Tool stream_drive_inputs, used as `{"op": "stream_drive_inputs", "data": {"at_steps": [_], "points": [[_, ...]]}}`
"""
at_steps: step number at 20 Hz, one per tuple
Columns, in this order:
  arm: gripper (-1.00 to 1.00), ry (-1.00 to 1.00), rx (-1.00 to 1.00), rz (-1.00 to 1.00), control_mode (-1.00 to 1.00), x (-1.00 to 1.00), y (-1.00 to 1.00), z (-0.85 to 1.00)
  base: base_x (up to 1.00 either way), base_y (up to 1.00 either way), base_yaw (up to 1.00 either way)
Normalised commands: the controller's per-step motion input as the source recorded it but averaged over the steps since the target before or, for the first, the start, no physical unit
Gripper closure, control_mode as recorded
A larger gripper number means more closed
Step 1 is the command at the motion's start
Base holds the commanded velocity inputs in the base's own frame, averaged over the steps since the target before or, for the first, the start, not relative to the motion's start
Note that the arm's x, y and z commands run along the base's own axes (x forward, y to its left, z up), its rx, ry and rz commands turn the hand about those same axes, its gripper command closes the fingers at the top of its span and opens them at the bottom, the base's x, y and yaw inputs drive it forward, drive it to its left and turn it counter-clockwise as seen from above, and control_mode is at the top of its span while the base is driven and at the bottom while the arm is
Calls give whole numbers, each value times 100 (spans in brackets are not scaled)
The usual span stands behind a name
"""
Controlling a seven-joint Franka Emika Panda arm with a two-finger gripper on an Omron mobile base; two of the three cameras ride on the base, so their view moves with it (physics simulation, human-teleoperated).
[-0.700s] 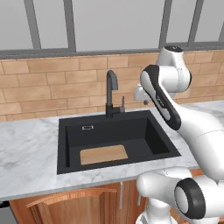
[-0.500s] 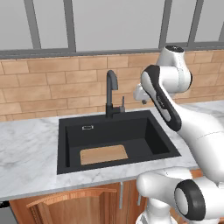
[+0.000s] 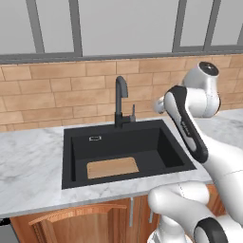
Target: Turn on the sink faucet with hot water and rinse the cutting board for ten seconds, then turn off the faucet. Push the cutting board to reach the water if necessary.
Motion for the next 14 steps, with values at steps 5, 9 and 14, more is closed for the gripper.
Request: {"op": "stream_drive_inputs", "data": {"at_steps": [5, 9, 14], "points": [[-100, -25, 0, 12, -100, 0, -18, -30, 0, 0, 0], [-100, -24, 0, 1, -100, 8, 0, -34, 0, 0, 0], [-100, -18, 0, 0, -100, 35, 0, -26, 0, 0, 0]]}}
